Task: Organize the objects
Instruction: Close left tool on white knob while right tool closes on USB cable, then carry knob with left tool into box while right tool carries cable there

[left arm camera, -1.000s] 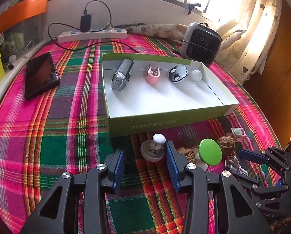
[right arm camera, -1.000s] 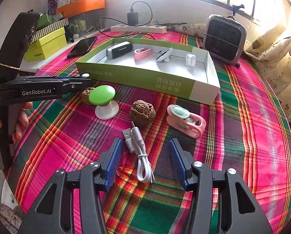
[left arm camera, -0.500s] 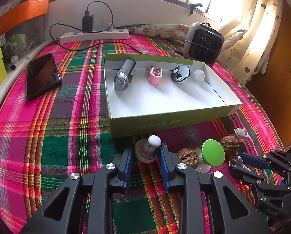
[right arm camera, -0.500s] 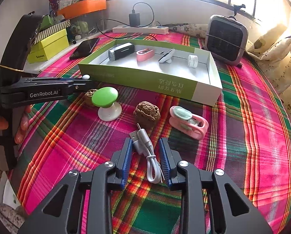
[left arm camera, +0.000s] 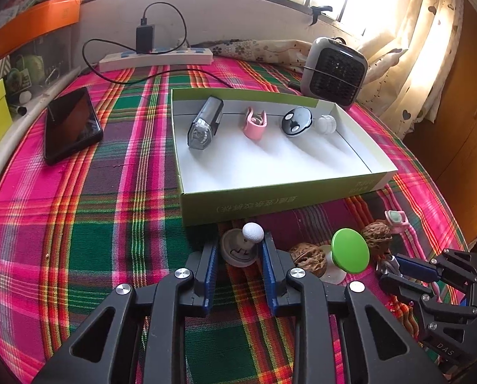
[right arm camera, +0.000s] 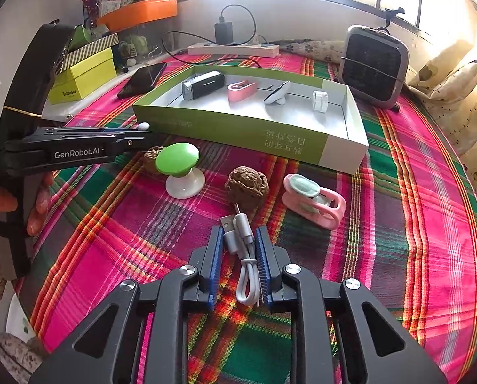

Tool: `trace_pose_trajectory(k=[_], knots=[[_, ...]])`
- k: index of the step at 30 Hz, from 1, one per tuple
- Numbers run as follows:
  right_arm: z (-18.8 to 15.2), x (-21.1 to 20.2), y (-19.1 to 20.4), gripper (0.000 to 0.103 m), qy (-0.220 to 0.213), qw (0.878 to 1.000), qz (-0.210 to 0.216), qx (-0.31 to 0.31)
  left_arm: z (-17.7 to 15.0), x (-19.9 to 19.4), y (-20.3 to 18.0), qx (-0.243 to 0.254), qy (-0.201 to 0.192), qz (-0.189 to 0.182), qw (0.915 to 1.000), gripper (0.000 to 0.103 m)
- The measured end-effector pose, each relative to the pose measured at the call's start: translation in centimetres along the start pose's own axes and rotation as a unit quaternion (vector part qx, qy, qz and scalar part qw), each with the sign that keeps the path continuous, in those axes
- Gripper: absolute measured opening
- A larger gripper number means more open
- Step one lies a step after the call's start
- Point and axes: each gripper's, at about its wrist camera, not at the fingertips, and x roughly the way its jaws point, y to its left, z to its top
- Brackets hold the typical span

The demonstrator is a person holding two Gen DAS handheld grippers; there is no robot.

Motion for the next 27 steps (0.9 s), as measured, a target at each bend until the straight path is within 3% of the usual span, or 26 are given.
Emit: trace_pose_trajectory(k=[27], knots=[[0.07, -0.14, -0.07, 0.021, -0.003, 1.0, 0.007, 0.011, -0.21, -0.41, -0.26, 0.008, -0.005, 0.008, 0.9999, 0.023]])
